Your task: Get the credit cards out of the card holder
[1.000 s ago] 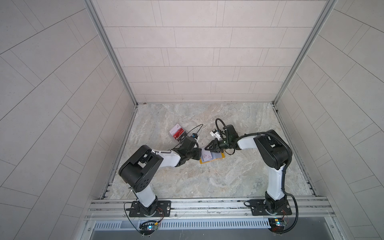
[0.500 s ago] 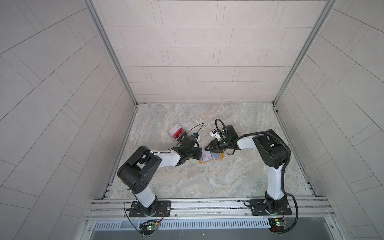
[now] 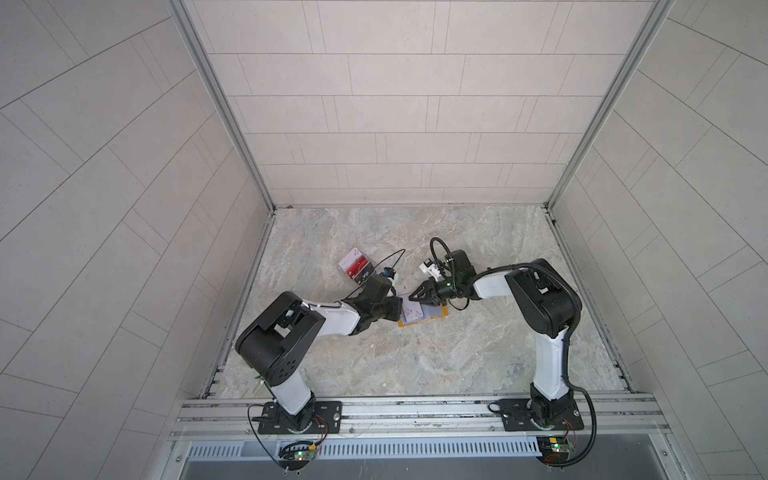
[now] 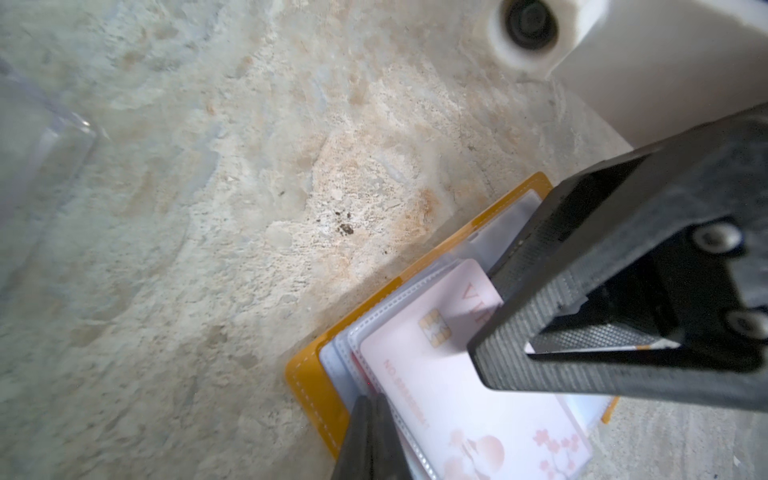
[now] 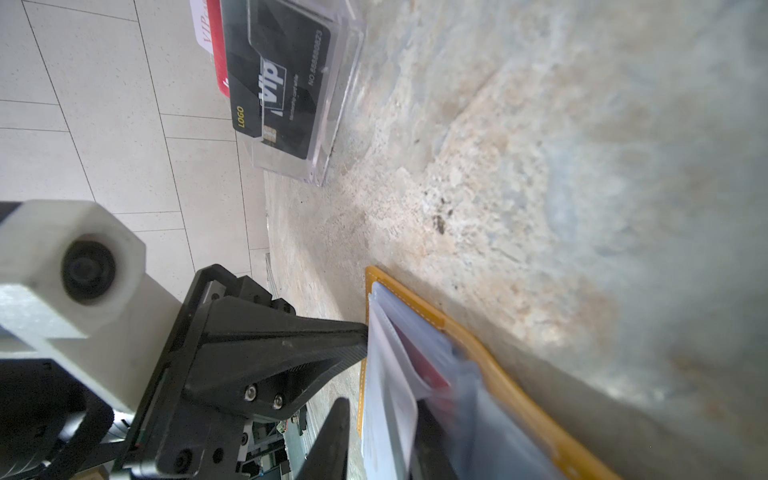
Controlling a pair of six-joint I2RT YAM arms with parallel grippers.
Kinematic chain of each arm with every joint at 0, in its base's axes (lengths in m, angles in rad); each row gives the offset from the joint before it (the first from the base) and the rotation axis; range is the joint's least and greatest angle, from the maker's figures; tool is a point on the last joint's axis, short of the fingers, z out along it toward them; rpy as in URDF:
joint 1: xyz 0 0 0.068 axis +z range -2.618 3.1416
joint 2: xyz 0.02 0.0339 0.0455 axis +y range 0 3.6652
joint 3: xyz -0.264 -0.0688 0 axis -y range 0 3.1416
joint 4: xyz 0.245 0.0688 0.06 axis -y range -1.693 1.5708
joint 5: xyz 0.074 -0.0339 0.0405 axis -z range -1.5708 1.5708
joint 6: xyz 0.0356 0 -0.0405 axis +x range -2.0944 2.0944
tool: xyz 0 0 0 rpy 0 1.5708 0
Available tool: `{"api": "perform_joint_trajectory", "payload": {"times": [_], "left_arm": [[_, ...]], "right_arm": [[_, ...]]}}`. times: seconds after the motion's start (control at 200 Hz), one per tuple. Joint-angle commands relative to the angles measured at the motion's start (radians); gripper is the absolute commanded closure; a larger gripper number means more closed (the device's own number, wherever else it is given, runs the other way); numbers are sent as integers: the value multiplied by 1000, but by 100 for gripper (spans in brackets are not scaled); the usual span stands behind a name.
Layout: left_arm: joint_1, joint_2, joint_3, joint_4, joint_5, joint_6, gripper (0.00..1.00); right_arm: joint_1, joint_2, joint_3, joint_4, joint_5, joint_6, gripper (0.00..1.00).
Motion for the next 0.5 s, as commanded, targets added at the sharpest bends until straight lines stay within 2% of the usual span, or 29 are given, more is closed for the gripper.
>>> {"api": "perform_joint_trajectory", "payload": {"times": [0.0,0.23,0.496], "left_arm": [[-6,35,-28,-38,-13,-1,100],[-6,36,-28,-40,-17,-1,100],[-5,31,-39,-39,-30,-2,100]], "right_arm": [[14,5,27,-18,-21,-18,74],[80,36,90,-163,-50,-125,72],[49,22,85,-189,-63,-138,75]]}}
